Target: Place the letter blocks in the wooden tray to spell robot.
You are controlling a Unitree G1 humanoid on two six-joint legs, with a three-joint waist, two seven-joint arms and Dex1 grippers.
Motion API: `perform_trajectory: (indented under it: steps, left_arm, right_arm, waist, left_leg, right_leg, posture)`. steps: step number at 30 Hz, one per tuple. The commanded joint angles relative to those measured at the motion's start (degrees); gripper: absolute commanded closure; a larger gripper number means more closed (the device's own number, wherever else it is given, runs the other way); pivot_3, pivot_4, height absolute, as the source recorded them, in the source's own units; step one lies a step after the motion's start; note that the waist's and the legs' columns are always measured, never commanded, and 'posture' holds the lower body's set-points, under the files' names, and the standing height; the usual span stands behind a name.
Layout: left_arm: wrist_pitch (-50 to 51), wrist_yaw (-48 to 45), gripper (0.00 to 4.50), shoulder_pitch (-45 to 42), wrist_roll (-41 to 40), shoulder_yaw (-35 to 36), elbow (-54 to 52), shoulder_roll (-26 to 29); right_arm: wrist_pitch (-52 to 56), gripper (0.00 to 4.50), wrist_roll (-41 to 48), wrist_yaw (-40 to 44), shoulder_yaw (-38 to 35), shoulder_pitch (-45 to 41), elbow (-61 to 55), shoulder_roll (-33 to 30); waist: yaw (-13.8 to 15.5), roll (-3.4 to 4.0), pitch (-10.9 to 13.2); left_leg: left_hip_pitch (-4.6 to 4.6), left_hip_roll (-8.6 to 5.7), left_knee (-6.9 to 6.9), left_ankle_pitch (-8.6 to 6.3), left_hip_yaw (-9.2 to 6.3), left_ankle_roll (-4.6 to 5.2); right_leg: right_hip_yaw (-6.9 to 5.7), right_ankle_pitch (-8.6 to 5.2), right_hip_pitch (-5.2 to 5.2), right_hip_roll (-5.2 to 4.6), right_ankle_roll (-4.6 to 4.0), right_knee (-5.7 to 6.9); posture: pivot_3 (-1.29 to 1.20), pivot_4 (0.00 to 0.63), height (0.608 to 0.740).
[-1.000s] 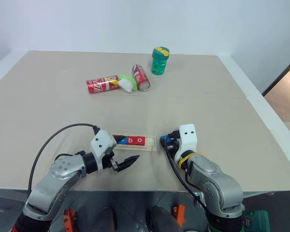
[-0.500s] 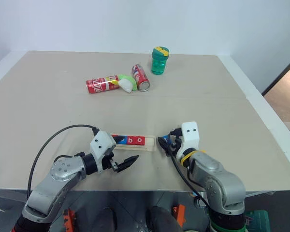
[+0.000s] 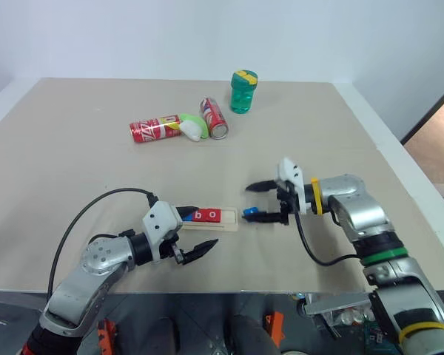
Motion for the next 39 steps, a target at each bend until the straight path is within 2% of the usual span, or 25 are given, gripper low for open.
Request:
perform_trajectory:
  steps: [1,6,7,12,19,24,29,32,34,38,39]
  left_arm:
    - [-0.65,0.26,0.00,1.00,-1.70,2.00,-2.69,-0.31]
    - [-0.49,0.84,0.00,1.72,-1.44,2.12,-3.69,-0.09]
    - [-0.45,1.01,0.00,1.77,-1.33,2.08,-3.72,-0.12]
    - [0.10,1.86,0.00,2.60,-1.20,2.20,-3.89,-0.26]
    - [0.77,2.52,0.00,2.15,-1.48,1.79,-3.12,-0.77]
    - [0.52,2.04,0.00,1.09,-1.05,1.22,-1.73,-0.96]
    - [-0.24,1.43,0.00,0.54,-0.49,0.81,-0.32,-1.00]
    - [-0.62,1.25,0.00,0.10,-0.11,0.61,0.41,-1.23]
    - [-0.91,1.10,0.00,-0.11,0.15,0.39,0.89,-1.38]
    - [-1.45,-0.09,0.00,0.12,0.13,0.39,1.22,-1.26]
    - [-1.62,-0.31,0.00,0.18,0.29,0.37,1.36,-1.20]
  right_arm:
    - [-11.36,0.07,-2.49,5.29,0.03,-5.15,10.22,1.51]
    - [-17.96,0.07,-5.39,6.84,-0.17,-7.57,19.36,2.99]
    - [-18.71,0.31,-5.63,6.95,-0.44,-7.66,20.52,3.20]
    - [-17.29,0.31,-5.62,8.05,-1.00,-5.57,20.94,2.45]
    - [-6.05,0.31,-1.69,8.95,-1.92,3.87,6.02,-1.02]
    - [2.33,0.31,0.34,4.71,-3.07,10.17,-5.36,-2.57]
    - [5.96,0.31,0.27,1.20,-3.80,12.37,-9.53,-2.37]
    - [6.79,1.21,-0.68,-1.26,-3.95,12.98,-10.35,-2.02]
    - [7.11,2.14,-1.16,-2.79,-3.89,12.79,-9.95,-1.70]
    - [8.16,3.30,-1.39,-4.46,-3.35,12.59,-10.16,-1.42]
    - [8.36,3.30,-1.31,-4.60,-3.31,12.73,-10.48,-1.43]
  waist:
    - [0.08,0.02,0.02]
    - [0.27,0.03,0.03]
    - [0.27,0.03,0.03]
    - [0.28,0.04,0.03]
    - [0.57,0.05,0.01]
    - [0.51,0.05,0.00]
    - [0.51,0.04,-0.02]
    - [0.47,0.04,-0.02]
    - [0.46,0.04,-0.02]
    - [0.46,0.03,-0.03]
    - [0.46,0.03,-0.03]
  left_leg:
    - [-0.01,-0.01,0.01,-0.03,0.01,0.00]
    - [-0.03,-0.04,0.06,-0.10,-0.02,-0.09]
    - [-0.03,-0.05,0.09,-0.10,-0.02,-0.09]
    - [0.02,-0.07,0.22,-0.09,-0.02,-0.10]
    - [0.08,-0.09,0.27,-0.08,-0.11,-0.11]
    - [0.12,-0.08,0.28,-0.08,-0.12,-0.11]
    - [0.15,-0.08,0.28,-0.08,-0.17,-0.11]
    - [0.17,-0.08,0.29,-0.08,-0.15,-0.11]
    - [0.17,-0.07,0.30,-0.07,-0.15,-0.12]
    - [0.17,-0.08,0.30,-0.07,-0.14,-0.12]
    - [0.17,-0.07,0.30,-0.07,-0.14,-0.12]
  right_leg:
    - [0.02,0.02,-0.01,-0.01,-0.05,0.01]
    - [0.00,0.00,0.03,-0.09,-0.05,0.01]
    - [0.00,0.00,0.04,-0.11,-0.05,0.03]
    - [0.00,0.05,0.11,-0.12,-0.03,0.09]
    - [-0.06,0.06,0.23,-0.14,-0.02,0.11]
    - [-0.06,0.06,0.25,-0.12,-0.01,0.14]
    - [-0.08,0.03,0.28,-0.11,0.03,0.14]
    - [-0.07,-0.03,0.28,-0.09,0.14,0.15]
    - [-0.07,-0.03,0.28,-0.08,0.15,0.15]
    - [-0.07,-0.03,0.28,-0.08,0.15,0.15]
    - [-0.07,-0.03,0.28,-0.07,0.15,0.15]
  posture:
    - [0.00,0.150,0.740]
    - [0.00,0.150,0.740]
    - [0.00,0.150,0.740]
    - [0.00,0.150,0.740]
    - [0.00,0.150,0.740]
    - [0.00,0.150,0.740]
    - [0.00,0.150,0.740]
    - [0.00,0.150,0.740]
    - [0.00,0.150,0.740]
    - [0.00,0.150,0.740]
    - [0.00,0.150,0.740]
